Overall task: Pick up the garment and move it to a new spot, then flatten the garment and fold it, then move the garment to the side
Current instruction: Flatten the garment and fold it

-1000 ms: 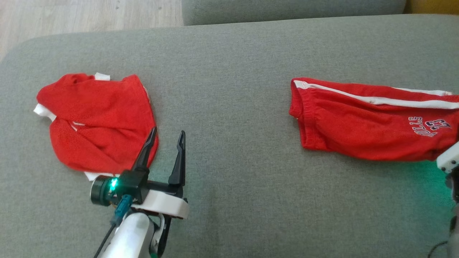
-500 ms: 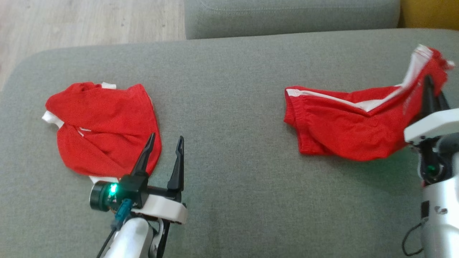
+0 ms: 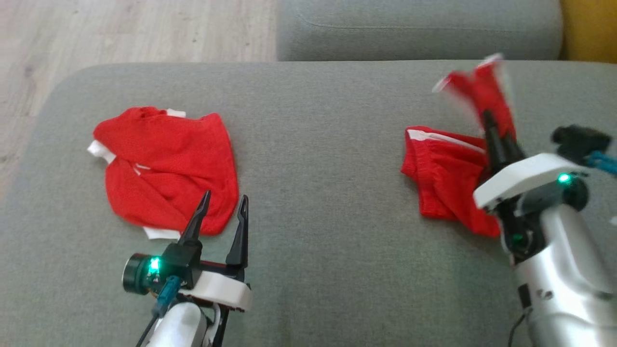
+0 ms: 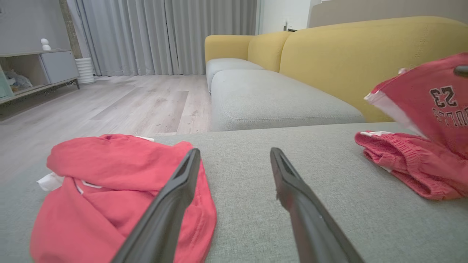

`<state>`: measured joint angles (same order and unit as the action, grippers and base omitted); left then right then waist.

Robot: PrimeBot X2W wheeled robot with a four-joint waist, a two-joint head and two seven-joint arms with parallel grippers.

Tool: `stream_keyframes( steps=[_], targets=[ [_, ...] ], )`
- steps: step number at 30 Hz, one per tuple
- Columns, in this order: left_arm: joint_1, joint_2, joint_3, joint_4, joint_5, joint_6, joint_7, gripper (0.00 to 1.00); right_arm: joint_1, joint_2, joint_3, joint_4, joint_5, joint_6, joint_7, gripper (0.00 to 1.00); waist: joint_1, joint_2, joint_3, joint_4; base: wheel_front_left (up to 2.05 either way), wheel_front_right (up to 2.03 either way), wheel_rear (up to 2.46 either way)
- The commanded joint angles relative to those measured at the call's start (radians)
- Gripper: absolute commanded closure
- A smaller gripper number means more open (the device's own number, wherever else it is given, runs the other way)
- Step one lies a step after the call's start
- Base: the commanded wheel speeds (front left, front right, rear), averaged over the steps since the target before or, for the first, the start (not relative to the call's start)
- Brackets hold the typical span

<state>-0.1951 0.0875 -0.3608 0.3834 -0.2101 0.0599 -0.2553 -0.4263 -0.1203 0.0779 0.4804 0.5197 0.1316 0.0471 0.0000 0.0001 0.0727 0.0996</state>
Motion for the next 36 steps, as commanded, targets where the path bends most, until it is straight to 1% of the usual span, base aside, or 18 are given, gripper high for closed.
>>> stream_keyframes(
  steps=[1, 10, 18, 19, 20, 23, 25, 28, 29, 30, 32, 34, 36],
  targets=[
    [-0.019, 0.011, 0.027, -0.026, 0.006, -0.003, -0.006, 0.0, -0.016, -0.006, 0.03, -0.026, 0.007, -0.001, -0.011, 1.0, 0.0, -0.0001, -0.003, 0.007, 0.0, 0.0, 0.0],
    [-0.006, 0.017, 0.019, -0.022, 0.001, 0.004, -0.006, 0.0, 0.002, -0.07, 0.259, 0.094, 0.01, -0.001, 0.005, 1.0, 0.0, -0.0001, -0.019, 0.022, 0.0, 0.0, 0.0],
    [-0.007, 0.023, 0.016, -0.023, -0.004, 0.013, -0.003, 0.0, 0.0, -0.133, 0.479, 0.145, 0.018, -0.001, 0.036, 1.0, 0.0, -0.0001, -0.023, -0.011, 0.0, 0.0, 0.0],
    [-0.008, 0.023, 0.016, -0.023, -0.006, 0.013, -0.003, 0.0, -0.005, -0.139, 0.504, 0.144, 0.012, -0.001, 0.029, 0.61, 0.0, -0.0001, -0.024, -0.018, 0.0, 0.0, 0.0],
    [-0.009, 0.023, 0.016, -0.022, -0.007, 0.014, -0.003, 0.0, -0.009, -0.141, 0.517, 0.144, 0.018, -0.001, 0.023, 0.0, 0.0, -0.0001, -0.024, -0.024, 0.0, 0.0, 0.0],
    [-0.014, 0.025, 0.017, -0.022, -0.011, 0.015, -0.003, 0.0, -0.029, -0.156, 0.54, 0.127, 0.027, -0.001, -0.008, 0.0, 0.0, -0.0001, -0.025, -0.049, 0.0, 0.0, 0.0],
    [-0.019, 0.025, 0.018, -0.026, -0.012, 0.016, -0.004, 0.0, -0.042, -0.169, 0.519, 0.112, 0.033, -0.001, -0.04, 0.0, 0.0, -0.0001, -0.025, -0.066, 0.0, 0.0, 0.0],
    [-0.026, 0.025, 0.026, -0.037, -0.016, 0.022, -0.005, 0.0, -0.048, -0.19, 0.459, 0.084, 0.038, -0.001, -0.093, 0.0, 0.0, -0.0001, -0.029, -0.094, 0.0, 0.0, 0.0],
    [-0.026, 0.025, 0.026, -0.037, -0.016, 0.022, -0.005, 0.0, -0.048, -0.19, 0.459, 0.084, 0.038, -0.001, -0.093, 0.0, 0.0, -0.0001, -0.029, -0.094, 0.0, 0.0, 0.0],
    [-0.031, 0.023, 0.03, -0.047, -0.018, 0.025, -0.005, 0.0, -0.041, -0.204, 0.4, 0.063, 0.031, -0.001, -0.137, 0.0, 0.0, -0.0001, -0.031, -0.11, 0.0, 0.0, 0.0],
    [-0.034, 0.021, 0.034, -0.056, -0.018, 0.027, -0.006, 0.0, -0.029, -0.214, 0.317, 0.046, -0.001, -0.001, -0.196, 0.0, 0.0, -0.0001, -0.033, -0.123, 0.0, 0.0, 0.0],
    [-0.037, 0.019, 0.041, -0.071, -0.018, 0.03, -0.006, 0.0, -0.008, -0.2, 0.227, 0.023, -0.045, -0.001, -0.245, 0.0, 0.0, -0.0001, -0.033, -0.136, 0.0, 0.0, 0.0],
    [-0.037, 0.017, 0.047, -0.087, -0.015, 0.032, -0.006, 0.0, 0.019, -0.18, 0.14, -0.007, -0.101, -0.001, -0.271, 0.0, 0.0, -0.0001, -0.032, -0.147, 0.0, 0.0, 0.0]
  ],
)
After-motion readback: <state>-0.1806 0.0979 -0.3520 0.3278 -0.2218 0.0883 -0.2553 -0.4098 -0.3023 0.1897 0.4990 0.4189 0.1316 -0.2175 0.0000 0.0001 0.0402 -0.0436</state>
